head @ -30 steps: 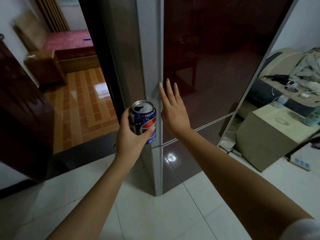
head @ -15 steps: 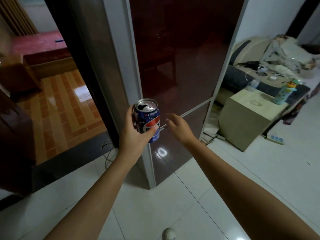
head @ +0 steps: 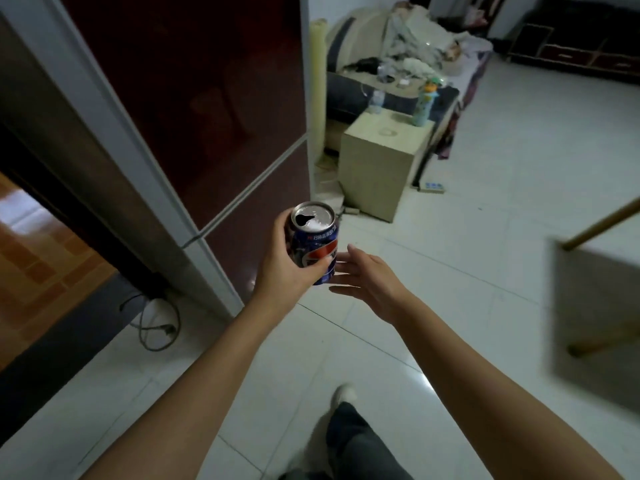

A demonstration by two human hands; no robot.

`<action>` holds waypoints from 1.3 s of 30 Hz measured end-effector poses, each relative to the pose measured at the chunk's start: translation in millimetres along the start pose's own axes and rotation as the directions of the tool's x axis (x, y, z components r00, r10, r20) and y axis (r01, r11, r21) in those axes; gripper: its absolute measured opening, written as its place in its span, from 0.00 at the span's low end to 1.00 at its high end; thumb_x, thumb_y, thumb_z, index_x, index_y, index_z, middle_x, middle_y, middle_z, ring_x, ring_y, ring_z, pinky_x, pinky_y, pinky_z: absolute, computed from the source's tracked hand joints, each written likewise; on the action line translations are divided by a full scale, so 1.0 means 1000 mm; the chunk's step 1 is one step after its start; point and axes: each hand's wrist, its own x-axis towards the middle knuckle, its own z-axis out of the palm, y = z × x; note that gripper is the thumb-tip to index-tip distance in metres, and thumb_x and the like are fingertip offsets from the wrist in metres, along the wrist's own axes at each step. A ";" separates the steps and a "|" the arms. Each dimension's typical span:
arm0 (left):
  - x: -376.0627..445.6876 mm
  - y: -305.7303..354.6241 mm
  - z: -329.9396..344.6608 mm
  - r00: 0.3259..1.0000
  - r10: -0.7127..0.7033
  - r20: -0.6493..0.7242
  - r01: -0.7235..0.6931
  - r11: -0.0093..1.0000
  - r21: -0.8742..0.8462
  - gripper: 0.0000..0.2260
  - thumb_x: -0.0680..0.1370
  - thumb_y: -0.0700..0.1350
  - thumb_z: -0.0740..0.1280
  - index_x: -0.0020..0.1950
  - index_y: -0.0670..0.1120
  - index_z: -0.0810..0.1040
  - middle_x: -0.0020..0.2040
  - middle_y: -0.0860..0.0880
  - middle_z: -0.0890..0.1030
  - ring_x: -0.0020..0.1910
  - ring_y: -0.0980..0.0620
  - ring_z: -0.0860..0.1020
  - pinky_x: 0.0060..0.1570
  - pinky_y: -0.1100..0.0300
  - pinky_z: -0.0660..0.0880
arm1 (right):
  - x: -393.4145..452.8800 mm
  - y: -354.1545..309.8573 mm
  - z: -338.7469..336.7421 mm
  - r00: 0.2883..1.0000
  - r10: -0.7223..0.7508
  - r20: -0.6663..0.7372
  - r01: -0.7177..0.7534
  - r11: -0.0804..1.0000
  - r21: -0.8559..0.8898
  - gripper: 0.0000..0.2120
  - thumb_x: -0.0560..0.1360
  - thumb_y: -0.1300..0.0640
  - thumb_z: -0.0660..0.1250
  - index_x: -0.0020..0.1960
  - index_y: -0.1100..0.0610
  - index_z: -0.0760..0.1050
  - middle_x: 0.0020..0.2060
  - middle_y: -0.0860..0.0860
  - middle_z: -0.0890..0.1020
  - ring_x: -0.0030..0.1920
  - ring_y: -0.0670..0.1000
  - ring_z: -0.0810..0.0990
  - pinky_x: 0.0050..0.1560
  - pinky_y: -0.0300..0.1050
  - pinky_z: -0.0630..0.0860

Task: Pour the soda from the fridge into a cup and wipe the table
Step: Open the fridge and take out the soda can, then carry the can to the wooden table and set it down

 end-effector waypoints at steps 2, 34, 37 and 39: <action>-0.006 0.002 0.023 0.995 0.006 0.104 -0.007 1.000 0.007 0.35 0.67 0.39 0.75 0.69 0.53 0.61 0.60 0.57 0.69 0.62 0.57 0.69 0.55 0.66 0.69 | -0.019 0.011 -0.023 0.998 0.024 -0.061 -0.020 0.998 0.061 0.22 0.81 0.48 0.51 0.60 0.63 0.74 0.53 0.59 0.81 0.52 0.56 0.81 0.55 0.49 0.78; -0.119 0.096 0.414 0.472 0.183 0.862 -0.307 0.951 -0.034 0.35 0.64 0.46 0.77 0.66 0.58 0.63 0.60 0.60 0.73 0.60 0.57 0.72 0.58 0.62 0.69 | -0.302 0.135 -0.323 0.684 0.264 -0.680 0.302 0.746 0.593 0.18 0.81 0.52 0.52 0.54 0.62 0.76 0.49 0.57 0.83 0.50 0.56 0.83 0.50 0.47 0.78; -0.131 0.102 0.442 0.425 0.181 0.887 -0.291 0.955 -0.056 0.33 0.64 0.44 0.77 0.62 0.61 0.65 0.57 0.62 0.75 0.59 0.58 0.73 0.55 0.68 0.69 | -0.321 0.146 -0.340 0.655 0.280 -0.701 0.332 0.727 0.601 0.18 0.81 0.52 0.52 0.54 0.62 0.76 0.48 0.56 0.84 0.50 0.55 0.83 0.49 0.47 0.78; -0.140 0.105 0.460 0.387 0.185 0.903 -0.291 0.954 -0.071 0.32 0.64 0.43 0.77 0.61 0.62 0.65 0.56 0.63 0.75 0.59 0.58 0.73 0.54 0.69 0.68 | -0.332 0.154 -0.351 0.638 0.288 -0.714 0.353 0.715 0.604 0.17 0.81 0.53 0.52 0.54 0.62 0.76 0.48 0.56 0.84 0.50 0.55 0.83 0.49 0.47 0.78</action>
